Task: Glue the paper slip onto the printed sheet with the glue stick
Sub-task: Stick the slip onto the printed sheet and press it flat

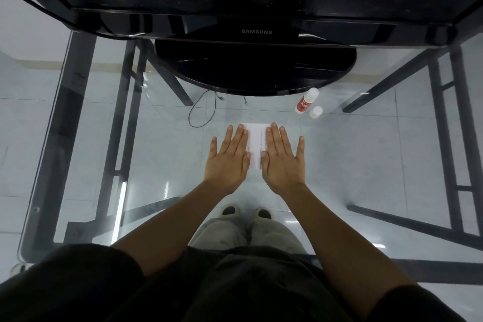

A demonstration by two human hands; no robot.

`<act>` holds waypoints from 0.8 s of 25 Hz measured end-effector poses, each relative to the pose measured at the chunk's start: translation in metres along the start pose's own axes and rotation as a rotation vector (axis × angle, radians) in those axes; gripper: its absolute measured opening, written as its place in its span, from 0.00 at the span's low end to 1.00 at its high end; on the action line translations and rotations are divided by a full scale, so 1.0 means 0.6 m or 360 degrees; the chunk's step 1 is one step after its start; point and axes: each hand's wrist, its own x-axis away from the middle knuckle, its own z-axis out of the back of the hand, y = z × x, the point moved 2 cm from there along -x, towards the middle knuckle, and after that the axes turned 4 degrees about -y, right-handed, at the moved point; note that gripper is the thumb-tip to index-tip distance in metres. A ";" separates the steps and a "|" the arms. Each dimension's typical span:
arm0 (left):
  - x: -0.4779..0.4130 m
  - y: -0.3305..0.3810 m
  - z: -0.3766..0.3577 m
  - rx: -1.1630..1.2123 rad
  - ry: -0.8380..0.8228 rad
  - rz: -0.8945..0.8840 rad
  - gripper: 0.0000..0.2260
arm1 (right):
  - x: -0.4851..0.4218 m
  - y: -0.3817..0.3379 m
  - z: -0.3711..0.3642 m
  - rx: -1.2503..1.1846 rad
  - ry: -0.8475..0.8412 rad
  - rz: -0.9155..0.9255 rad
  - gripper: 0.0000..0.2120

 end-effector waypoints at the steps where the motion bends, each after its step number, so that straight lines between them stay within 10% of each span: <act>1: 0.000 0.005 0.001 0.0017 0.0019 0.0018 0.24 | 0.000 0.000 0.000 0.0016 -0.0002 -0.0002 0.30; 20: -0.007 0.033 -0.002 -0.0007 0.0048 0.0254 0.26 | 0.005 -0.010 -0.001 -0.0019 0.0031 -0.0112 0.28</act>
